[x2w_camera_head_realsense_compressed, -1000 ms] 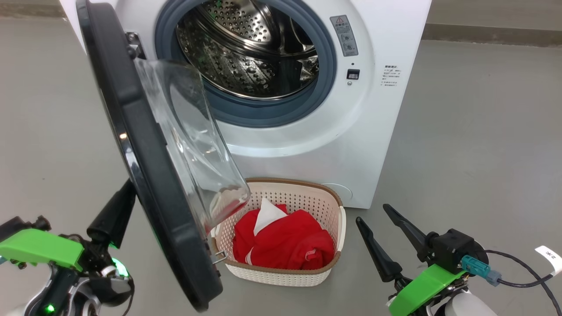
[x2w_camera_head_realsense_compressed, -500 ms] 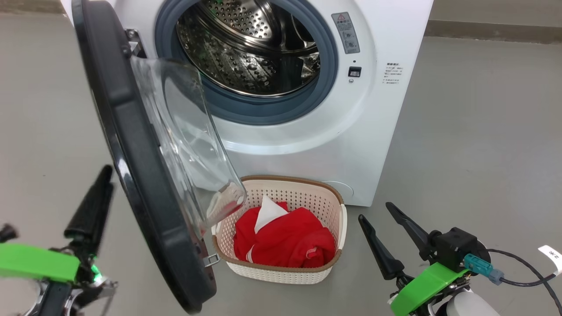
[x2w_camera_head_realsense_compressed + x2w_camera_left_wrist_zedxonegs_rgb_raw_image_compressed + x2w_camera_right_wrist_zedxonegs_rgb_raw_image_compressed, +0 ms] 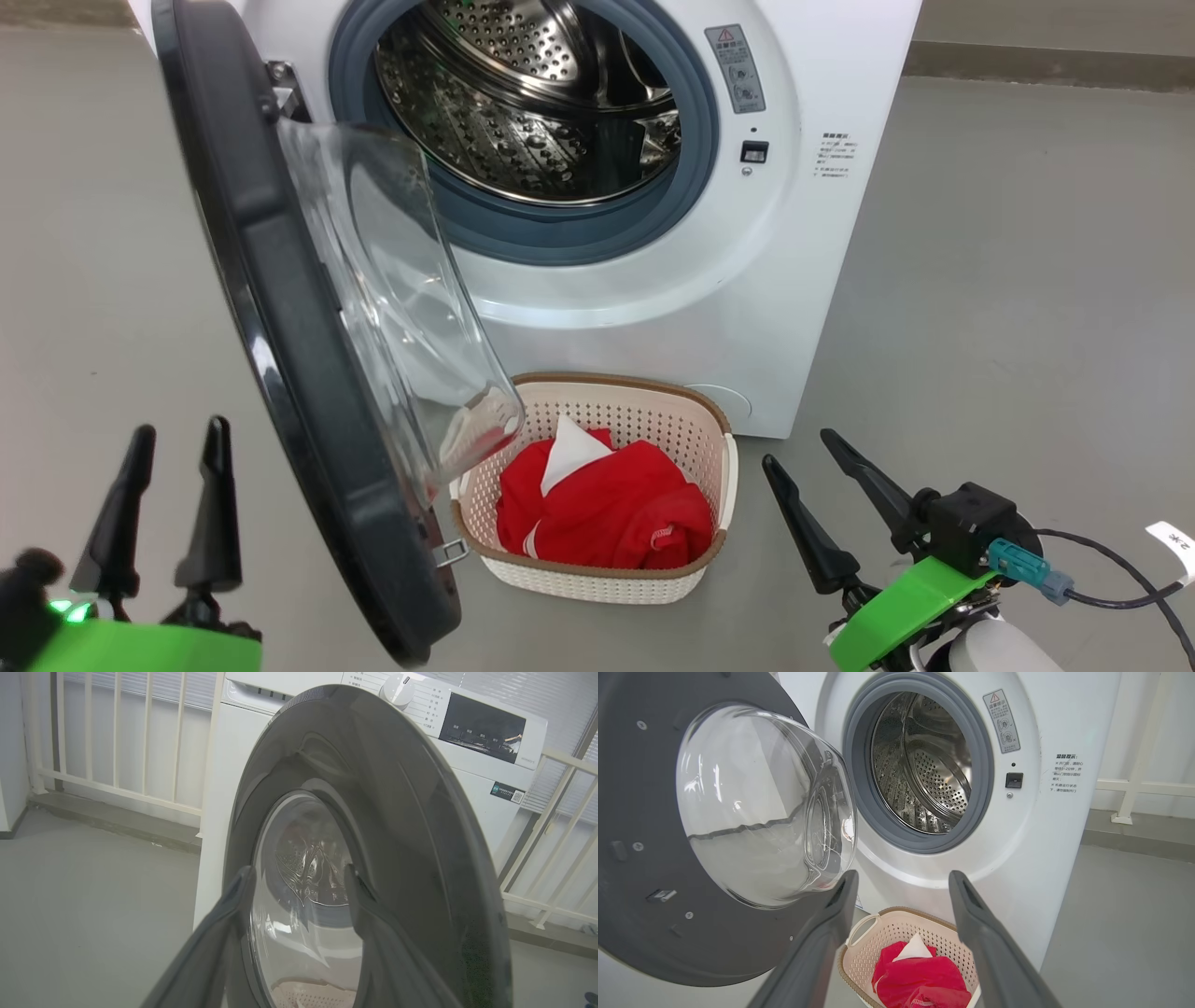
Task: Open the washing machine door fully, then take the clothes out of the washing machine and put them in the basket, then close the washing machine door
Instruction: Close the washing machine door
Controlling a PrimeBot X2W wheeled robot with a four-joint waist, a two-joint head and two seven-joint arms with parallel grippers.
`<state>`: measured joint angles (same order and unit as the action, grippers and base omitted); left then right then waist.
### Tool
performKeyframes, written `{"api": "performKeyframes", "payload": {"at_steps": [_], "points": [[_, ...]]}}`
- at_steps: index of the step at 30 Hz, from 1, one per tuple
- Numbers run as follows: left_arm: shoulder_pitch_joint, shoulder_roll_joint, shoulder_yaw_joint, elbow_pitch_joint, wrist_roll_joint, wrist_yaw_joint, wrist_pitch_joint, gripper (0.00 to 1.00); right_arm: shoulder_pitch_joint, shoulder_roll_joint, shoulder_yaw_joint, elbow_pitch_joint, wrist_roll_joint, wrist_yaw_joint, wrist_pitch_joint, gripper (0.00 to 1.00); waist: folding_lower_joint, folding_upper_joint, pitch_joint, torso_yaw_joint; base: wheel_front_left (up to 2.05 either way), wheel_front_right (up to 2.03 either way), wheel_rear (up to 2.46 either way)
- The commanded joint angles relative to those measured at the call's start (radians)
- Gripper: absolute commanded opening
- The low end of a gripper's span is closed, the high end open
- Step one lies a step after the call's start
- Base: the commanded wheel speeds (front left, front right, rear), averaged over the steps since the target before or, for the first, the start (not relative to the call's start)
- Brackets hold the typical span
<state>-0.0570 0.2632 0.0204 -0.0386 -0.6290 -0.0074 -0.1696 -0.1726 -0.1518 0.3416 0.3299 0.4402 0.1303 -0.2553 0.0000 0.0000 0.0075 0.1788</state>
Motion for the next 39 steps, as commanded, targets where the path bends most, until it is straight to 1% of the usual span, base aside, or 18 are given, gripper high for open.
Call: {"api": "performKeyframes", "payload": {"at_steps": [1,5,12,17,26,31,39], "points": [[-0.013,0.040,0.019,-0.013,0.064,0.016,-0.030,1.00,-0.018,0.002,0.015,-0.023,0.010,0.000,-0.006,1.00,0.0000,0.0000,0.000,-0.001,0.00,0.00,0.00],[0.005,0.038,-0.001,-0.006,0.165,0.045,-0.073,1.00,-0.019,0.004,0.016,-0.024,0.013,0.000,-0.006,1.00,0.0000,0.0000,0.003,-0.006,0.00,0.00,0.00],[0.038,0.014,-0.015,0.030,0.249,0.054,-0.090,1.00,-0.008,0.008,0.016,-0.021,0.016,0.000,-0.006,1.00,0.0000,0.0000,-0.006,-0.005,0.00,0.00,0.00],[0.053,-0.010,-0.002,0.034,0.276,0.055,-0.092,1.00,-0.004,0.009,0.017,-0.020,0.016,0.000,-0.006,1.00,0.0000,0.0000,-0.013,-0.005,0.00,0.00,0.00],[0.084,-0.079,0.031,0.034,0.333,0.024,-0.092,1.00,0.005,0.006,0.021,-0.022,0.018,0.000,-0.006,1.00,0.0000,0.0000,-0.021,0.001,0.00,0.00,0.00],[0.083,-0.103,0.051,0.051,0.353,0.003,-0.092,1.00,0.008,0.004,0.024,-0.020,0.020,0.000,-0.006,1.00,0.0000,0.0000,-0.026,0.005,0.00,0.00,0.00],[0.081,-0.127,0.075,0.064,0.388,-0.024,-0.092,1.00,0.009,0.004,0.029,-0.019,0.024,0.000,-0.006,1.00,0.0000,0.0000,-0.030,0.009,0.00,0.00,0.00]]}}
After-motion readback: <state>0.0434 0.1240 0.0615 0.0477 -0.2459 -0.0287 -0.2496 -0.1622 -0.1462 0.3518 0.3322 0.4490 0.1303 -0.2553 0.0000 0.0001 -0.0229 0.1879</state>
